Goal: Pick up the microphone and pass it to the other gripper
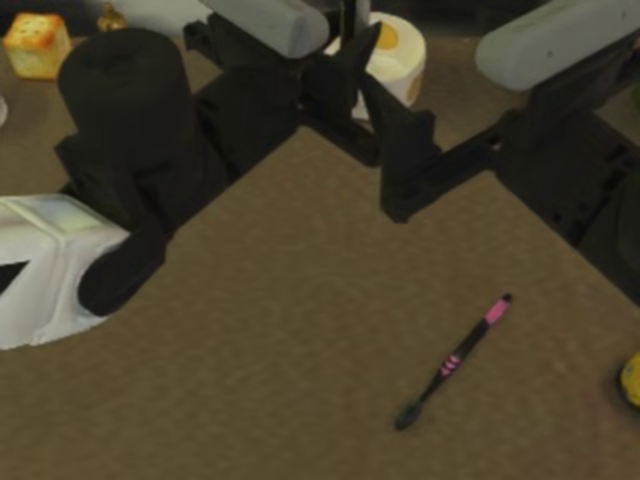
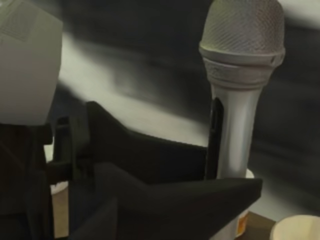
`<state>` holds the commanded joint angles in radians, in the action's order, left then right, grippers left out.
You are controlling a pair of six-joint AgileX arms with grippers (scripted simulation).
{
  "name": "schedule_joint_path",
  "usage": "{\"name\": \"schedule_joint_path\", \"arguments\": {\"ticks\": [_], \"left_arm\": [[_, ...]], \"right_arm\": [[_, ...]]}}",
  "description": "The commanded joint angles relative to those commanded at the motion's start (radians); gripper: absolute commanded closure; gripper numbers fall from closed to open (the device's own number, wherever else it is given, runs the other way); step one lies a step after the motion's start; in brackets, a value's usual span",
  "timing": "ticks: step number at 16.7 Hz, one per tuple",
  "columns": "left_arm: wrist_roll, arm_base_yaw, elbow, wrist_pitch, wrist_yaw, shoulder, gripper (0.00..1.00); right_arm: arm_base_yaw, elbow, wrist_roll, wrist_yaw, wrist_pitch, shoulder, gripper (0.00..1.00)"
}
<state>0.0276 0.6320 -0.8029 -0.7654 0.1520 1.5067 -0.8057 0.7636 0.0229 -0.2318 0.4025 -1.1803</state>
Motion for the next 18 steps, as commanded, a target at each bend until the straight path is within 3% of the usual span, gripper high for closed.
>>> {"name": "schedule_joint_path", "arguments": {"ticks": [5,13,18], "left_arm": [[0.000,0.000,0.000,0.000,0.000,0.000,1.00],[0.000,0.000,0.000,0.000,0.000,0.000,1.00],[0.000,0.000,0.000,0.000,0.000,0.000,1.00]], "right_arm": [[0.006,0.012,0.000,0.004,0.002,-0.011,0.00],[0.058,0.270,-0.001,0.052,0.075,-0.349,0.00],[0.070,0.315,0.000,0.063,0.086,-0.399,0.00]]}}
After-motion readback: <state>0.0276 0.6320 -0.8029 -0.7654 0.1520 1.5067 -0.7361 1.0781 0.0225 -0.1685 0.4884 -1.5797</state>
